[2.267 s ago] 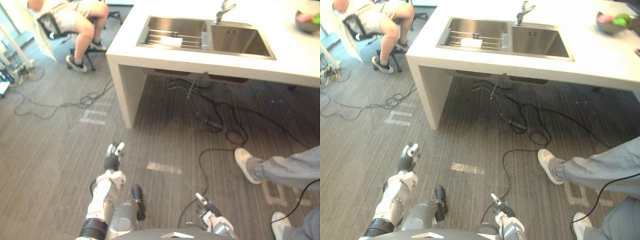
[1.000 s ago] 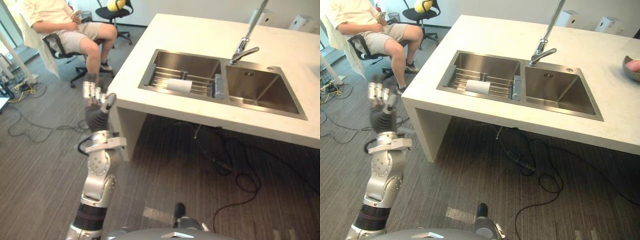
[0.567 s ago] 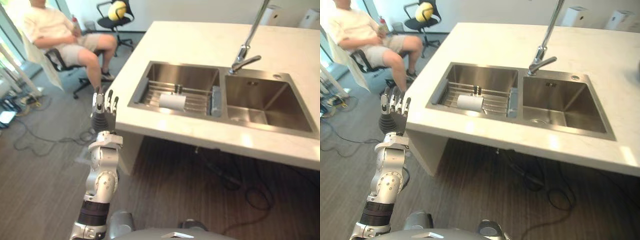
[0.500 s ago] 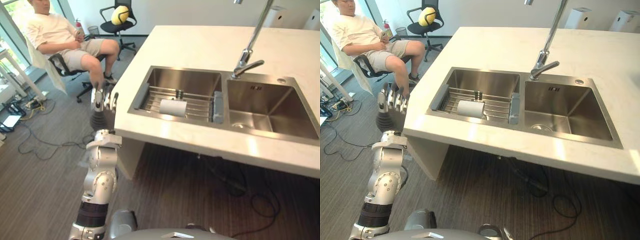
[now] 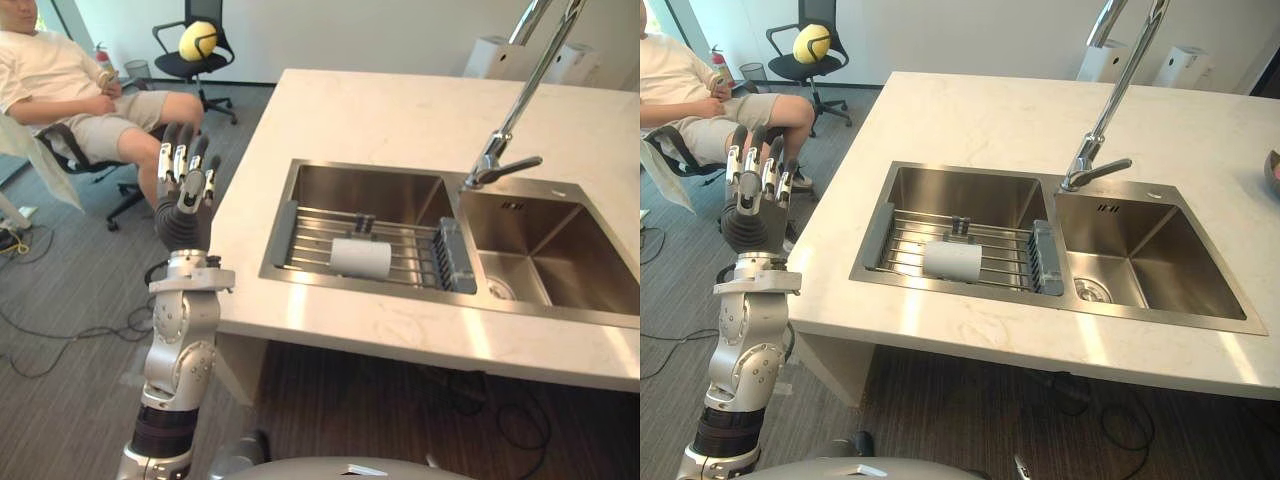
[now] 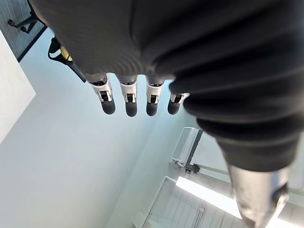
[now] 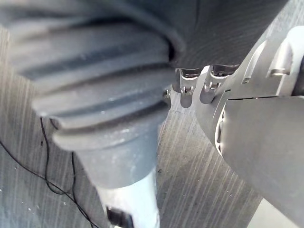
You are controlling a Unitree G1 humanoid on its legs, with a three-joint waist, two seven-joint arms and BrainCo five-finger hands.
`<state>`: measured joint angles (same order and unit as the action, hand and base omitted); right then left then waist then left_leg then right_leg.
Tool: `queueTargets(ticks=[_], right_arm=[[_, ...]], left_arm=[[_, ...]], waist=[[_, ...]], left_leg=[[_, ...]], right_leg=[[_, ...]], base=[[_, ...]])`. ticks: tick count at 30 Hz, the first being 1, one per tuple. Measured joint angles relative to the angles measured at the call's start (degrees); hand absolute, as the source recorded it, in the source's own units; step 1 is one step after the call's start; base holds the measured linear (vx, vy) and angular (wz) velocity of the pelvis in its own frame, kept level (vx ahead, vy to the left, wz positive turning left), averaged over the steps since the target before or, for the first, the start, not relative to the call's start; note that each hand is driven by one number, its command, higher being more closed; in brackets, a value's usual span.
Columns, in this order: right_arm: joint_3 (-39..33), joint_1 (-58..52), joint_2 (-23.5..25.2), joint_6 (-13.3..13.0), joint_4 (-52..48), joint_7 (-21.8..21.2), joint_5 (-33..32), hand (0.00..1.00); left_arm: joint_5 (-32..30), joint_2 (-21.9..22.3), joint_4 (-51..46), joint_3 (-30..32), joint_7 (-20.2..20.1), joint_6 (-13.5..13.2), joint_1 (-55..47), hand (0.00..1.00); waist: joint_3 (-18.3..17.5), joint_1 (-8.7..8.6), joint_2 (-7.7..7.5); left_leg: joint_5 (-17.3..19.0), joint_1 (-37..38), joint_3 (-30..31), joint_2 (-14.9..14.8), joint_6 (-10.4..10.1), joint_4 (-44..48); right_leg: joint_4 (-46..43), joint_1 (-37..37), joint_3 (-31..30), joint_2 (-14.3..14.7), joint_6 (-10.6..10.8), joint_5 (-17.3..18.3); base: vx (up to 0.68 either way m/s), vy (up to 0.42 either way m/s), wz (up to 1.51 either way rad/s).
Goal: Walk over to the sink, pick up the cup, carry it to the dishwasher, place the cup inside the dishwasher, then close the dishwasher door
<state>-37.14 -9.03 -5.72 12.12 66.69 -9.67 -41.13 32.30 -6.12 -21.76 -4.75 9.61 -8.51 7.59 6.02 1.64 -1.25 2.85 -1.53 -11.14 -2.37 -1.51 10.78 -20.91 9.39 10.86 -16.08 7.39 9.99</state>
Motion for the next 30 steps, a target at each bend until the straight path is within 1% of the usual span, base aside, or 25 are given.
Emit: queueTargets(ticks=[2, 3, 4, 5, 6, 7, 8, 9, 10, 11, 12, 13, 15, 17, 18, 20, 21, 22, 23, 24, 26, 28, 30], right_arm=[[-1.47, -0.44, 0.19, -0.5, -0.56, 0.13, 0.0, 0.0], [-1.58, -0.61, 0.21, -0.81, -0.64, 0.27, 0.0, 0.0], [-1.67, -0.8, 0.33, -0.88, -1.19, 0.25, 0.04, 0.0], [-1.42, -1.01, 1.01, -0.86, -2.1, 0.21, 0.49, 0.0], [-1.24, -1.22, 1.61, -0.78, -2.66, 0.19, 1.38, 0.0], [-1.24, -1.47, 2.4, -0.78, -2.85, 0.16, 2.55, 0.0], [-1.23, -1.71, 2.83, -0.94, -2.97, 0.16, 3.44, 0.0], [-1.24, -1.9, 2.73, -0.95, -2.98, 0.16, 4.7, 0.0], [-1.25, -1.94, 2.55, -0.98, -2.98, 0.14, 5.7, 0.0], [-1.33, -2.61, 2.41, -1.11, -2.99, -0.2, 6.13, 0.0], [-1.42, -2.98, 2.47, -1.22, -2.99, -0.19, 6.29, 0.0], [-1.77, -3.46, 2.47, -1.36, -3.0, -0.1, 6.59, 0.0], [-2.53, -3.62, 2.56, -1.34, -2.78, 0.37, 6.61, 0.0], [-3.01, -3.47, 2.85, -1.42, -2.77, 1.23, 6.55, 0.0], [-3.24, -3.35, 2.96, -1.45, -2.77, 1.57, 6.53, 0.0], [-3.58, -2.96, 3.05, -1.66, -2.67, 2.55, 6.52, 0.0], [-3.59, -2.96, 3.03, -1.67, -2.66, 2.61, 6.52, 0.0], [-3.62, -2.94, 2.99, -1.67, -2.63, 2.6, 6.53, 0.0], [-3.76, -2.81, 2.95, -1.7, -2.5, 2.49, 6.58, 0.0], [-3.93, -2.71, 2.95, -1.72, -2.38, 2.41, 6.61, 0.0], [-4.84, -2.18, 2.94, -1.94, -1.58, 2.17, 6.73, 0.0], [-5.35, -2.11, 2.9, -2.0, -1.38, 2.16, 6.72, 0.0], [-6.42, -1.64, 2.77, -2.39, -0.47, 2.18, 6.59, 0.0]], left_arm=[[-2.05, -0.01, -0.02, -0.56, -0.48, 0.47, -0.06, 0.0], [-3.43, 0.21, 0.0, -1.01, -0.69, 0.56, -0.22, 0.0], [-4.02, 0.01, 0.0, -1.15, -1.04, 0.52, -0.09, 0.0], [-5.14, -0.23, 0.15, -1.5, -1.05, 0.41, 0.25, 0.0], [-5.5, -0.6, 0.55, -1.75, -1.02, 0.4, 0.3, 0.0], [-5.53, -0.8, 1.11, -1.92, -0.89, 0.4, 0.3, 0.0], [-5.49, -0.23, 2.47, -2.24, -0.34, 0.39, 0.2, 0.0], [-5.47, 0.52, 2.78, -2.46, 0.17, 0.38, 0.21, 0.0], [-5.53, 1.13, 2.84, -2.79, 0.23, -0.38, 0.25, 0.0], [-5.65, 1.92, 2.86, -3.87, 0.23, -0.69, 0.35, 0.0], [-5.66, 2.11, 2.85, -4.66, 0.18, -0.69, 0.55, 0.0], [-5.88, 2.25, 2.86, -6.41, 0.17, -0.68, 1.3, 0.0], [-8.21, 2.27, 2.92, -8.97, 0.33, -0.58, 2.81, 0.0], [-12.38, 2.26, 5.38, -12.07, 0.42, -0.11, 5.2, 0.0], [-13.87, 2.23, 6.34, -12.58, 0.38, 0.42, 5.55, 0.0], [-21.51, 1.71, 10.19, -14.29, 0.38, 2.47, 5.98, 0.0], [-23.44, 1.28, 10.87, -14.84, 0.41, 2.99, 5.99, 0.0], [-26.6, 0.26, 11.8, -15.85, 0.4, 3.67, 6.08, 0.0], [-31.1, -2.22, 12.99, -17.6, 0.38, 4.25, 6.18, 0.0], [-32.73, -3.25, 13.59, -18.31, 0.34, 4.45, 6.44, 0.0], [-38.45, -7.5, 14.71, -20.47, 0.18, 5.7, 7.84, 0.0], [-41.11, -9.25, 15.64, -21.09, 0.15, 6.01, 9.38, 0.0], [-43.52, -11.57, 16.58, -21.75, -0.26, 6.4, 11.37, 0.0]], waist=[[-0.02, -0.26, 0.79], [-0.12, -0.26, 1.82], [-0.54, -0.44, 1.81], [-0.64, -0.6, 1.38], [-0.7, -0.96, 0.86], [-0.76, -1.36, 0.05], [-1.46, -1.69, -0.1], [-1.9, -1.6, 0.46], [-1.95, -1.36, 1.1], [-2.32, -1.42, 1.71], [-2.61, -1.5, 2.16], [-3.21, -1.5, 2.87], [-3.55, -1.58, 3.38], [-3.66, -1.7, 3.51], [-3.66, -1.79, 3.51], [-3.77, -2.44, 3.65], [-3.84, -2.55, 3.76], [-3.97, -2.62, 3.95], [-4.02, -2.89, 4.02], [-4.01, -3.01, 4.01], [-3.99, -3.23, 3.97], [-4.09, -3.35, 4.12], [-4.15, -3.88, 4.22]], left_leg=[[0.15, 3.1, 0.39, 0.52, 0.22, -2.96], [0.0, 3.82, 0.51, 0.29, 0.19, -4.11], [-0.05, 3.74, 0.48, -0.1, 0.15, -4.25], [-0.18, 3.6, 0.39, -0.37, -0.08, -4.22], [-0.2, 3.35, 0.27, -0.52, -0.39, -4.01], [-0.22, 3.16, 0.17, -0.51, -0.98, -3.81], [-0.4, 2.6, 0.35, -1.55, -1.94, -3.85], [-0.66, 2.52, 0.21, -2.65, -2.73, -4.08], [-1.28, 2.21, -0.01, -3.75, -3.78, -4.46], [-2.73, 2.41, 0.0, -4.98, -4.64, -6.49], [-3.74, 2.76, 0.0, -5.45, -4.74, -7.75], [-4.95, 3.55, -0.04, -6.36, -5.31, -9.91], [-6.01, 4.81, -0.09, -7.1, -5.91, -12.1], [-6.02, 4.65, -0.26, -7.14, -5.92, -12.18], [-6.02, 4.65, -0.35, -7.0, -5.92, -12.22], [-6.17, 4.64, -0.77, -6.31, -5.69, -12.76], [-6.31, 4.65, -1.04, -6.14, -5.5, -13.09], [-6.44, 4.62, -1.34, -5.9, -5.31, -13.38], [-6.66, 4.63, -1.54, -5.58, -5.0, -13.97], [-6.68, 4.58, -1.59, -5.48, -4.97, -14.02], [-6.68, 4.56, -2.22, -5.05, -4.75, -14.31], [-6.92, 4.57, -2.57, -4.77, -4.44, -14.92], [-7.04, 4.47, -2.83, -4.14, -4.26, -15.11]], right_leg=[[-9.46, -4.47, -0.14, -1.53, -1.35, -1.81], [-10.7, -5.9, -0.43, -1.89, -1.46, -0.68], [-9.85, -7.1, 0.15, -1.55, -1.25, 1.44], [-6.62, -8.36, 0.87, -1.39, -1.25, 2.26], [-3.26, -8.74, 0.74, -1.1, -1.65, 1.01], [-0.14, -9.25, 0.65, -0.61, -1.26, -1.59], [1.35, -8.63, 0.74, 0.45, -0.05, -1.29], [3.63, -8.38, 0.97, 1.69, 0.41, -0.95], [5.57, -8.12, 1.16, 3.0, 0.24, -0.95], [7.1, -8.19, 1.88, 4.71, -0.4, -1.51], [7.84, -8.02, 2.14, 5.47, -0.76, -1.76], [8.98, -7.66, 2.4, 6.72, -1.21, -2.08], [9.75, -7.0, 2.57, 7.98, -1.5, -2.26], [9.86, -7.19, 2.51, 8.12, -1.51, -2.27], [9.93, -7.19, 2.46, 8.01, -1.5, -2.27], [10.77, -7.23, 2.31, 7.62, -1.05, -2.59], [11.11, -7.28, 2.27, 7.52, -0.96, -2.74], [11.7, -7.4, 2.09, 7.37, -0.84, -2.97], [12.75, -7.45, 1.77, 7.26, -0.6, -3.67], [13.2, -7.44, 1.61, 7.22, -0.51, -3.98], [14.92, -7.31, 0.94, 7.05, -0.18, -5.18], [15.85, -7.15, 0.88, 6.9, 0.02, -5.96], [16.88, -7.01, 0.74, 6.44, 0.35, -6.7]], base=[[0.02, 0.095, -0.29], [0.02, 0.054, -0.41], [0.02, 0.0, -0.38], [0.01, -0.051, -0.24], [0.01, -0.092, -0.14], [0.01, -0.166, 0.02], [0.03, -0.195, -0.05], [0.05, -0.201, -0.15], [0.1, -0.244, -0.19], [0.09, -0.211, -0.1], [0.1, -0.231, -0.01], [0.1, -0.146, -0.03], [0.09, -0.11, -0.04], [0.05, -0.04, -0.03], [0.03, 0.007, -0.02], [0.0, 0.019, -0.01], [-0.01, 0.04, -0.04], [-0.01, 0.05, -0.08], [-0.01, 0.052, -0.1], [0.0, 0.057, -0.16], [0.0, 0.053, -0.15], [0.0, 0.034, -0.08], [0.01, 0.041, -0.04]])
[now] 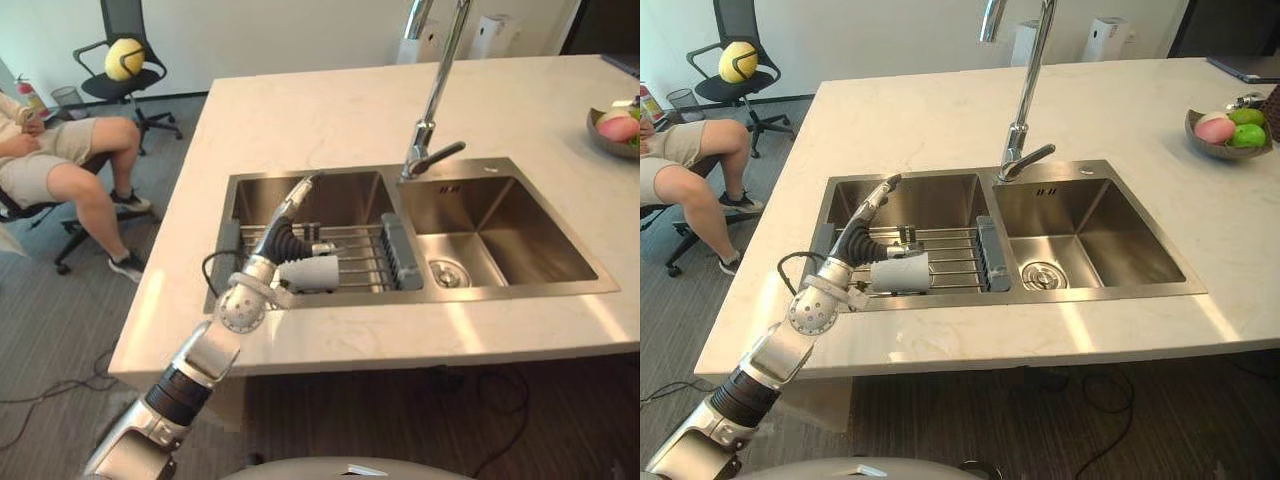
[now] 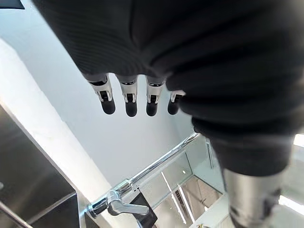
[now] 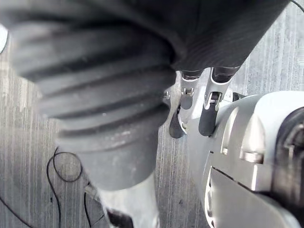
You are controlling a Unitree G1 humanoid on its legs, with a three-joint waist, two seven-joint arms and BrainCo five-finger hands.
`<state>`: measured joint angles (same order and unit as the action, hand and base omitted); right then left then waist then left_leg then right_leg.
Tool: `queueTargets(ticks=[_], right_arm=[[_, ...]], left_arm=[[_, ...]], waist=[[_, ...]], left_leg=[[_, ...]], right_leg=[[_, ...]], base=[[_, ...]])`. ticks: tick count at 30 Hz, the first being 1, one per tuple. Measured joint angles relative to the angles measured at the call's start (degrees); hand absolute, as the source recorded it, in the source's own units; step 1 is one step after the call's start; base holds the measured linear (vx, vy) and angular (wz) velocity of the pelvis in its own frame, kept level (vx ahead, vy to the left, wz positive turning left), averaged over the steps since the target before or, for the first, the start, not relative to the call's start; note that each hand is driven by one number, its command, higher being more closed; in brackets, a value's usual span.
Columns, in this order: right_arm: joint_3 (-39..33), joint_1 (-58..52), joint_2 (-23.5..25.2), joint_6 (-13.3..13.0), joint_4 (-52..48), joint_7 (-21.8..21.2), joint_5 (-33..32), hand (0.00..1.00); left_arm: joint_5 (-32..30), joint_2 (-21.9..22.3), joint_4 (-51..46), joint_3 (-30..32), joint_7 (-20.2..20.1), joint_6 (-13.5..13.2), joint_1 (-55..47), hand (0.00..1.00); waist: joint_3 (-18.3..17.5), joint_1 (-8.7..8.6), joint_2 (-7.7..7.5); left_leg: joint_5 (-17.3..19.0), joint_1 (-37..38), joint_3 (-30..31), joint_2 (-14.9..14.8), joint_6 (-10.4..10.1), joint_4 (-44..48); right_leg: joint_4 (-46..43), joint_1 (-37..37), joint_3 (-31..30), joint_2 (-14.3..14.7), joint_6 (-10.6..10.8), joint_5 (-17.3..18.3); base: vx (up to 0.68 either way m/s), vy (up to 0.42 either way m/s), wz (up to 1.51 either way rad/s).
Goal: Walk over to the sink, pick up the cup, carry it to the dishwasher, place the cup inside the dishwasher, then close the dishwasher door
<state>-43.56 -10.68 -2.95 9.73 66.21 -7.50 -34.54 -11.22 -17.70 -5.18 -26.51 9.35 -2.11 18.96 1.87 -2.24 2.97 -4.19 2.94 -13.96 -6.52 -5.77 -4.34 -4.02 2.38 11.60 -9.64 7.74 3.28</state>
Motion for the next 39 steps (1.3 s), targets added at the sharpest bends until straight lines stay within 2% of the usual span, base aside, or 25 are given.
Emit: queueTargets(ticks=[6, 13, 16, 18, 22, 26, 36, 39], right_arm=[[-2.58, 0.76, -0.09, -0.16, 1.48, 0.26, -2.34, 0.0], [-7.13, 1.19, -0.53, -0.06, 2.38, 0.25, -3.9, 0.0], [-7.55, 1.82, -1.0, -0.09, 2.21, 0.47, -3.93, 0.0], [-7.54, 2.0, -1.23, -0.08, 2.08, 0.48, -3.98, 0.0], [-7.58, 2.28, -1.88, 0.37, 2.1, 0.22, -4.13, 0.0], [-8.55, 3.3, -2.22, 0.74, 1.86, -1.03, -4.55, 0.0], [-9.65, 3.4, -2.39, 1.87, 2.29, -3.45, -5.83, 0.0], [-10.13, 3.38, -2.38, 1.95, 2.4, -3.84, -5.84, 0.0]], left_arm=[[-2.65, -4.31, 2.58, -3.53, -2.75, 0.2, 2.08, 0.0], [-4.52, -9.1, 7.59, -6.47, -7.4, 1.07, 3.12, 0.0], [-5.48, -10.9, 11.03, -8.76, -9.54, 2.46, 3.28, 0.0], [-6.92, -11.06, 13.02, -9.34, -9.65, 3.4, 3.29, 0.0], [-7.09, -14.62, 15.03, -9.82, -9.57, 3.52, 3.32, 0.0], [-7.08, -18.44, 15.74, -9.8, -9.41, 2.91, 3.82, 0.0], [-6.47, -20.87, 15.63, -9.8, -9.3, 0.51, 11.36, 0.0], [-6.29, -22.18, 14.77, -9.8, -9.86, -1.0, 11.76, 0.0]], waist=[[-0.07, -1.4, 0.32], [-0.53, -2.55, 1.96], [-0.12, -2.83, 2.7], [0.12, -3.04, 3.06], [0.36, -3.06, 2.84], [1.14, -2.74, 2.67], [1.64, -2.83, 2.85], [1.65, -2.93, 2.86]], left_leg=[[-0.08, -0.21, 0.5, 0.83, 0.45, -0.03], [-0.35, -0.99, 0.67, 1.4, 0.88, -0.1], [-0.33, -0.96, 0.02, 1.33, 0.92, -0.14], [-0.34, -1.17, -0.07, 1.34, 0.94, -0.16], [-0.3, -1.11, -0.06, 1.15, 0.9, -0.17], [-0.22, -0.76, 0.01, 1.14, 0.81, -0.19], [-0.44, -1.9, -0.22, 1.27, 1.05, -0.19], [-0.48, -1.92, -0.55, 1.28, 1.1, -0.19]], right_leg=[[0.97, 0.53, 0.22, -0.58, 0.37, -0.56], [1.24, -0.17, 0.07, -1.03, 0.53, -0.99], [2.95, -0.03, -0.06, -0.87, 0.14, -1.81], [3.92, 0.09, -0.1, -0.78, 0.1, -2.44], [5.42, 1.02, 0.12, -0.35, -0.11, -3.17], [5.99, 1.73, 0.34, -0.29, -0.06, -3.45], [4.69, 0.19, -0.64, -0.42, 0.27, -3.48], [4.39, -0.16, -1.27, -0.45, 0.27, -3.48]], base=[[-0.01, 0.028, 0.04], [-0.01, 0.009, 0.01], [-0.03, 0.007, -0.11], [-0.01, 0.002, -0.05], [0.0, 0.0, 0.0], [0.0, -0.002, 0.02], [-0.01, 0.0, -0.01], [-0.02, 0.002, -0.04]])
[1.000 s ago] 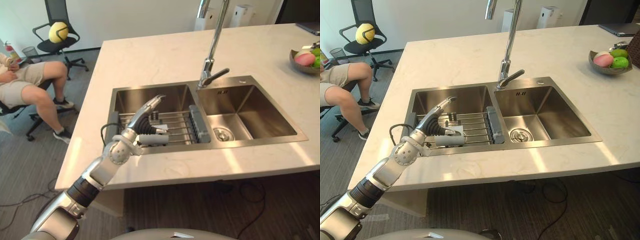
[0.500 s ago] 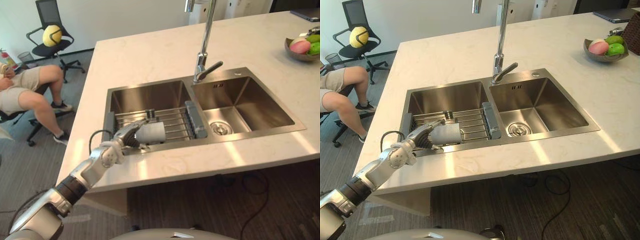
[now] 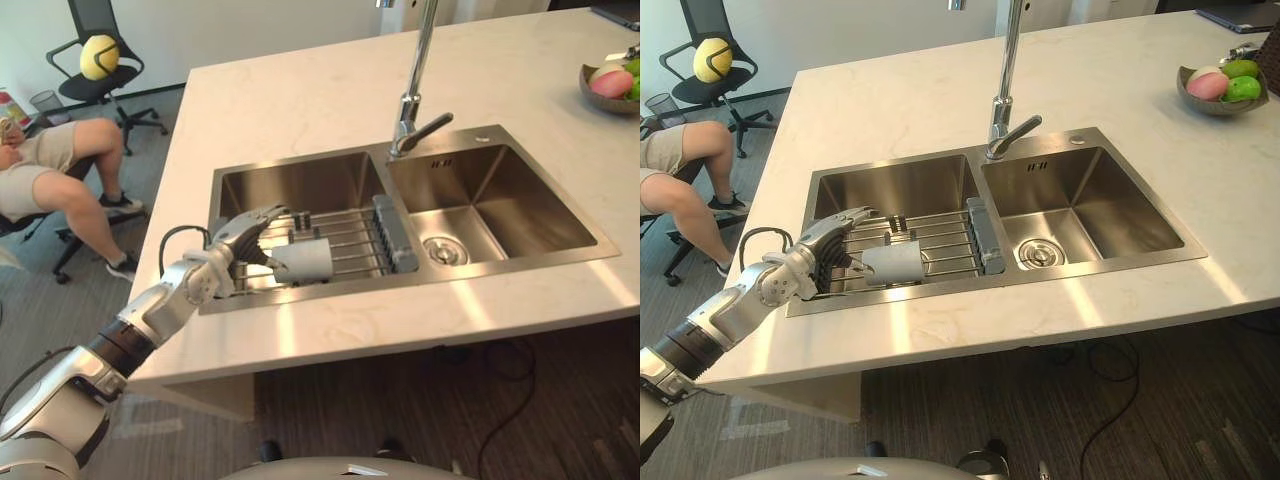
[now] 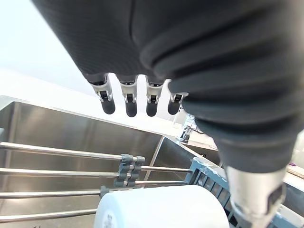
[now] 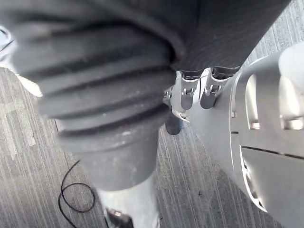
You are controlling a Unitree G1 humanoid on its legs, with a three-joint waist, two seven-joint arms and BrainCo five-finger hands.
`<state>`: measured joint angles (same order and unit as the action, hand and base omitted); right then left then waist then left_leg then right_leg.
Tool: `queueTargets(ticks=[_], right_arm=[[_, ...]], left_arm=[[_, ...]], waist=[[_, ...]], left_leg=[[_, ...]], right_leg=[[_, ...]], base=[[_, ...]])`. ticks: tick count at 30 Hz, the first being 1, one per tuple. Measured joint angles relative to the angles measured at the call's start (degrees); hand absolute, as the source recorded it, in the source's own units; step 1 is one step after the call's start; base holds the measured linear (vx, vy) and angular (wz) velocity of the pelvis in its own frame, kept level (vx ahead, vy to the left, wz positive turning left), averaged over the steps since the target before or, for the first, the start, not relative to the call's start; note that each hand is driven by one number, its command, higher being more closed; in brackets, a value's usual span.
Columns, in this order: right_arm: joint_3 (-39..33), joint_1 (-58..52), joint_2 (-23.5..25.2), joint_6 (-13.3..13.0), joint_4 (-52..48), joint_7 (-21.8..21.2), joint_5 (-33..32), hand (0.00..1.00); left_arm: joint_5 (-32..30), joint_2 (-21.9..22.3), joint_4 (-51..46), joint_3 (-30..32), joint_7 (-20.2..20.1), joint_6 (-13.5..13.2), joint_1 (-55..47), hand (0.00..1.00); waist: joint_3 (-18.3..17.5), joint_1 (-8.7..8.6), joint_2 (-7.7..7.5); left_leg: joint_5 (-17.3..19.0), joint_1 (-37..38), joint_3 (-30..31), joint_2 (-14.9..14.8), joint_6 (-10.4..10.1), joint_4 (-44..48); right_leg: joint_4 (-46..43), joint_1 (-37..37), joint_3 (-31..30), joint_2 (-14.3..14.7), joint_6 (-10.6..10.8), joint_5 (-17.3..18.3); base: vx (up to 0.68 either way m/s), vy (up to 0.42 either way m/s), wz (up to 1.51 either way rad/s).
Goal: Walk over to the sink, pick up the cup, carry it to the dishwasher, place the cup inside the dishwasher, then close the dishwasher door
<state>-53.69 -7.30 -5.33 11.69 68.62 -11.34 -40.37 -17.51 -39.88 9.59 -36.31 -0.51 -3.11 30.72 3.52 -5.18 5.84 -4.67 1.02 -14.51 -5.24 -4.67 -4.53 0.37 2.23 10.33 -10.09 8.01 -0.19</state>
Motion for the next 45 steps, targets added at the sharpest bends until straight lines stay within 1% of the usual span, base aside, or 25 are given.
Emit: queueTargets(ticks=[4, 7, 9, 11, 12, 14, 16, 18, 21, 24, 26, 28, 30, 32, 35, 38, 40, 43, 45], right_arm=[[-0.92, 0.0, 0.01, 0.02, 0.08, -0.61, -0.12, 0.0], [-0.87, -0.04, 0.02, -0.01, 0.1, -0.76, -0.4, 0.0], [-0.17, -0.27, 0.04, -0.16, 0.11, -0.78, -0.47, 0.0], [2.09, -0.39, 0.0, -0.33, 0.04, -0.72, -0.87, 0.0], [4.42, -0.34, 0.0, -0.52, -0.13, -0.68, -0.94, 0.0], [7.25, -0.34, -0.21, -0.6, -0.12, -0.43, -0.95, 0.0], [9.47, -0.35, -0.5, -0.63, -0.14, 0.42, -1.03, 0.0], [11.07, -0.41, -0.9, -0.5, -0.35, 1.77, -2.27, 0.0], [12.65, -0.4, -0.93, -0.22, -0.82, 2.14, -2.78, 0.0], [13.09, -0.58, -0.68, 0.08, -2.43, 2.87, -3.15, 0.0], [13.65, -0.57, -0.7, 0.18, -2.5, 3.15, -3.18, 0.0], [14.23, -0.6, -0.78, 0.24, -2.51, 3.19, -3.2, 0.0], [14.24, -0.61, -0.78, 0.46, -2.51, 3.22, -3.2, 0.0], [14.29, -0.6, -0.8, 0.58, -2.53, 3.24, -3.2, 0.0], [14.35, -0.61, -0.6, 0.59, -2.65, 3.25, -3.21, 0.0], [15.29, -0.61, -0.67, 0.59, -2.68, 3.32, -3.2, 0.0], [15.39, -0.61, -0.68, 0.61, -2.68, 3.35, -3.2, 0.0], [15.54, -0.62, -0.69, 0.6, -2.8, 3.54, -3.2, 0.0], [16.59, -0.66, -0.79, 0.6, -2.89, 4.19, -3.21, 0.0]], left_arm=[[1.82, -1.48, -0.13, -0.5, -1.72, -1.24, 1.54, 0.0], [2.18, -3.5, -2.02, -1.8, -2.99, -1.23, 2.62, 0.0], [2.21, -4.08, -3.14, -3.49, -3.81, -0.92, 3.74, 0.0], [2.16, -4.17, -4.71, -4.61, -4.3, 0.8, 3.98, 0.0], [2.1, -3.99, -5.26, -5.16, -5.09, 2.58, 3.98, 0.0], [1.54, -3.8, -4.94, -5.47, -5.22, 4.46, 3.98, 0.0], [1.32, -3.63, -4.13, -5.46, -5.16, 5.25, 3.99, 0.0], [-0.46, -2.69, -1.35, -5.48, -4.51, 5.01, 3.99, 0.0], [-0.78, -2.24, 1.75, -5.48, -3.05, 4.7, 3.99, 0.0], [-0.9, -1.91, 5.08, -5.45, -0.78, 3.83, 3.99, 0.0], [-2.59, -1.38, 6.87, -5.45, 0.41, 2.55, 3.99, 0.0], [-3.03, -0.28, 8.06, -5.45, 0.55, 2.36, 3.98, 0.0], [-3.25, 1.15, 9.55, -5.45, 0.56, 1.82, 3.98, 0.0], [-4.95, 2.52, 11.19, -5.41, 0.57, 1.7, 3.99, 0.0], [-5.35, 3.89, 12.8, -5.42, 0.57, 1.7, 3.99, 0.0], [-5.9, 5.34, 14.86, -5.43, 0.57, 1.68, 3.97, 0.0], [-7.28, 5.8, 16.0, -5.44, 0.56, 1.41, 3.92, 0.0], [-8.07, 6.26, 16.51, -5.44, 0.53, 1.32, 3.92, 0.0], [-9.77, 7.35, 17.47, -5.45, 0.2, 1.28, 3.92, 0.0]], waist=[[0.0, 0.05, 0.0], [0.02, -0.11, -0.03], [0.06, -0.17, -0.1], [0.14, -0.65, -0.21], [0.23, -1.32, -0.34], [0.29, -1.72, -0.43], [0.33, -1.86, -0.47], [0.77, -2.07, -0.65], [0.98, -2.35, -0.97], [1.43, -2.33, -1.27], [1.43, -2.44, -1.26], [1.43, -2.56, -1.27], [1.44, -2.56, -1.27], [1.44, -2.56, -1.29], [1.47, -3.11, -1.33], [1.52, -3.22, -1.4], [1.65, -3.1, -1.57], [1.73, -3.44, -1.68], [1.76, -3.73, -1.73]], left_leg=[[-0.13, -0.01, 0.1, 0.01, 0.11, -0.29], [-0.16, -0.04, 0.1, 0.06, 0.14, -0.31], [-0.2, -0.04, 0.1, 0.14, 0.21, -0.3], [-0.23, -0.07, 0.06, 0.17, 0.25, -0.3], [-0.24, -0.09, -0.08, 0.16, 0.26, -0.31], [-0.23, -0.12, -0.55, 0.14, 0.26, -0.32], [-0.22, -0.25, -1.23, 0.14, 0.27, -0.32], [-0.2, 0.26, -1.42, 0.11, 0.26, -0.35], [-0.14, 0.42, -1.62, 0.02, 0.16, -0.35], [0.15, 1.46, -2.53, -0.13, -0.02, -0.39], [0.38, 1.58, -2.94, -0.18, -0.08, -0.4], [0.5, 1.61, -3.2, -0.25, -0.19, -0.4], [0.65, 1.74, -3.57, -0.33, -0.3, -0.4], [1.06, 2.19, -4.45, -0.43, -0.56, -0.4], [1.28, 2.2, -4.82, -0.44, -0.72, -0.4], [1.52, 2.61, -5.87, -0.5, -0.89, -0.4], [1.93, 3.54, -6.28, -0.59, -1.03, -0.4], [2.35, 3.97, -6.77, -0.59, -1.16, -0.4], [2.45, 4.01, -7.21, -0.6, -1.15, -0.4]], right_leg=[[-0.22, -0.07, -0.02, -0.03, -0.01, 0.01], [-0.4, -0.21, -0.04, -0.1, -0.02, 0.01], [-0.5, -0.23, -0.09, -0.18, -0.01, 0.01], [-0.64, -0.39, -0.16, -0.24, -0.01, 0.02], [-0.71, -0.55, -0.28, -0.23, -0.01, 0.02], [-0.79, -1.11, -0.61, -0.23, -0.02, 0.01], [-0.79, -1.53, -1.4, -0.23, -0.05, -0.02], [-0.47, -1.33, -1.52, -0.11, -0.41, -0.31], [0.48, -0.89, -1.52, 0.05, -0.74, -0.58], [1.32, -0.01, -1.77, 0.15, -1.05, -0.75], [1.83, 0.06, -2.07, 0.22, -1.32, -0.87], [2.12, 0.07, -2.25, 0.29, -1.37, -0.95], [2.31, 0.11, -2.51, 0.37, -0.99, -1.21], [2.69, 0.16, -3.38, 0.5, -0.99, -1.44], [3.04, 0.17, -3.57, 0.52, -0.99, -1.47], [3.28, 0.28, -4.1, 0.59, -0.99, -1.48], [3.46, 0.74, -4.92, 0.71, -1.0, -1.48], [3.78, 1.07, -5.2, 0.71, -1.01, -1.48], [3.84, 1.02, -5.33, 0.72, -1.01, -1.48]], base=[[-0.04, 0.001, 0.01], [-0.02, 0.001, 0.0], [0.0, 0.0, 0.0], [0.0, 0.0, 0.0], [-0.02, 0.003, -0.05], [-0.03, 0.003, -0.12], [-0.02, 0.004, -0.17], [-0.01, -0.001, -0.07], [-0.01, -0.004, -0.04], [-0.01, -0.005, -0.13], [0.0, -0.006, -0.11], [0.01, -0.009, -0.07], [0.02, -0.01, -0.1], [0.03, -0.007, -0.17], [0.03, -0.008, -0.07], [0.02, -0.006, -0.11], [0.01, -0.006, -0.19], [0.0, -0.006, -0.09], [-0.01, -0.004, -0.05]])
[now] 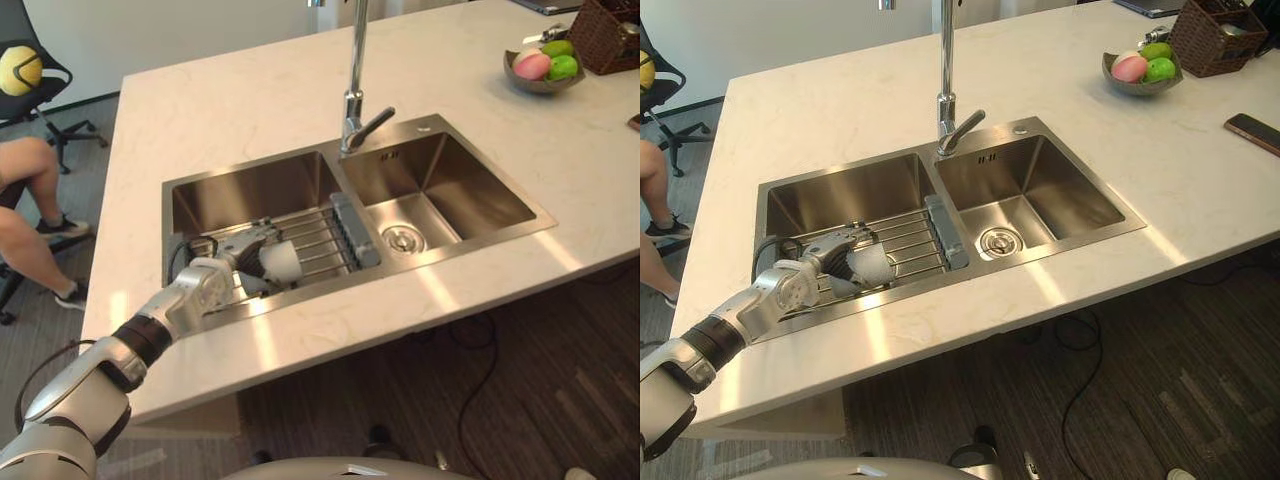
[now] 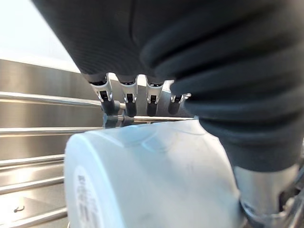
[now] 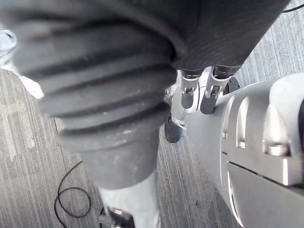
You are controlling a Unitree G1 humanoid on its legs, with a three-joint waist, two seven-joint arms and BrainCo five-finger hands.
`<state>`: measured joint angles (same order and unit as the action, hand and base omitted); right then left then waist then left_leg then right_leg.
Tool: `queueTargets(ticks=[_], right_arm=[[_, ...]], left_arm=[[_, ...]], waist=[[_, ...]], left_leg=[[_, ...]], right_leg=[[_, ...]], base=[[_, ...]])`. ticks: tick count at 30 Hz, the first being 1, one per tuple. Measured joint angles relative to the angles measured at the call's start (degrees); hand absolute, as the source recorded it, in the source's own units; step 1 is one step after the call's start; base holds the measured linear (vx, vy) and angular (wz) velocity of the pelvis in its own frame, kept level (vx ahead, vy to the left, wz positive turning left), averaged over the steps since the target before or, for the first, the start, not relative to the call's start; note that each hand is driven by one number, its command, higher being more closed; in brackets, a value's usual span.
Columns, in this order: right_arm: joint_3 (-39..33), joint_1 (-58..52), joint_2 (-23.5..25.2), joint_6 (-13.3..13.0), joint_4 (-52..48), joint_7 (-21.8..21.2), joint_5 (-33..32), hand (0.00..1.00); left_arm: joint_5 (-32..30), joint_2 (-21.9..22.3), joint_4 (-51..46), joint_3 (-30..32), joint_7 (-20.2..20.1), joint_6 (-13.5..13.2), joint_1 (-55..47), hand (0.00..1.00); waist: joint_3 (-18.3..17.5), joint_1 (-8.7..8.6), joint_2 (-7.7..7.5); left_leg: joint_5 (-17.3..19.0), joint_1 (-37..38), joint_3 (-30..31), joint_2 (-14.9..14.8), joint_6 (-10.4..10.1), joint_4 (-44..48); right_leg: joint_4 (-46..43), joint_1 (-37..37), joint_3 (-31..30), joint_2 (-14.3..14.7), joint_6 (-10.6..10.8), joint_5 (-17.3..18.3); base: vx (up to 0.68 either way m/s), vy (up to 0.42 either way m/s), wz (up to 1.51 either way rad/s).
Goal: Walk over to the sink, pick up the cup, carry it to the dishwasher, place the cup inside the dishwasher, then close the dishwasher door
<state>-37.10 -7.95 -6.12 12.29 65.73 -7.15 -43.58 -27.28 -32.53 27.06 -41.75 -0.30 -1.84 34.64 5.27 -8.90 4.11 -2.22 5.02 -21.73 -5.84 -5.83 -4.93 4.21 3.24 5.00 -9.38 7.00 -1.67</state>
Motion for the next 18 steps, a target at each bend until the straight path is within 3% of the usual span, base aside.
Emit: queueTargets(ticks=[6, 15, 16, 18], right_arm=[[1.14, -0.03, -0.06, -0.01, -0.65, 0.15, 0.0, 0.0], [6.1, -0.55, -0.33, -0.11, -1.77, 0.32, -0.01, 0.0], [6.72, -0.64, -0.42, -0.13, -1.79, 0.33, -0.01, 0.0], [7.72, -0.67, -0.67, -0.18, -1.82, 0.41, -0.01, 0.0]], left_arm=[[-4.23, 1.26, 1.87, 0.26, -2.46, 0.71, -0.04, 0.0], [-5.67, 3.89, 4.1, 2.03, -3.56, 3.97, -0.04, 0.0], [-5.67, 4.3, 4.48, 2.6, -3.92, 3.99, -0.03, 1.0], [-5.65, 5.05, 5.2, 3.48, -4.45, 3.96, -0.03, 1.0]], waist=[[0.0, -0.31, 0.0], [0.14, -0.39, -0.22], [0.14, -0.39, -0.21], [0.11, -0.37, -0.16]], left_leg=[[0.32, 0.26, -0.65, 0.0, -0.1, 0.01], [0.46, 1.35, -0.84, -0.66, -0.3, 0.0], [0.46, 1.35, -0.81, -0.7, -0.3, 0.0], [0.46, 1.34, -0.7, -0.71, -0.3, 0.0]], right_leg=[[0.09, -0.12, -1.02, 0.05, 0.01, -0.01], [0.18, 0.69, -1.07, 0.66, -0.06, 0.04], [0.18, 0.69, -1.06, 0.7, -0.06, 0.04], [0.18, 0.71, -1.03, 0.71, -0.05, 0.04]], base=[[0.01, -0.011, -0.08], [-0.03, -0.024, -0.01], [0.0, 0.0, 0.0], [0.0, 0.0, 0.0]])
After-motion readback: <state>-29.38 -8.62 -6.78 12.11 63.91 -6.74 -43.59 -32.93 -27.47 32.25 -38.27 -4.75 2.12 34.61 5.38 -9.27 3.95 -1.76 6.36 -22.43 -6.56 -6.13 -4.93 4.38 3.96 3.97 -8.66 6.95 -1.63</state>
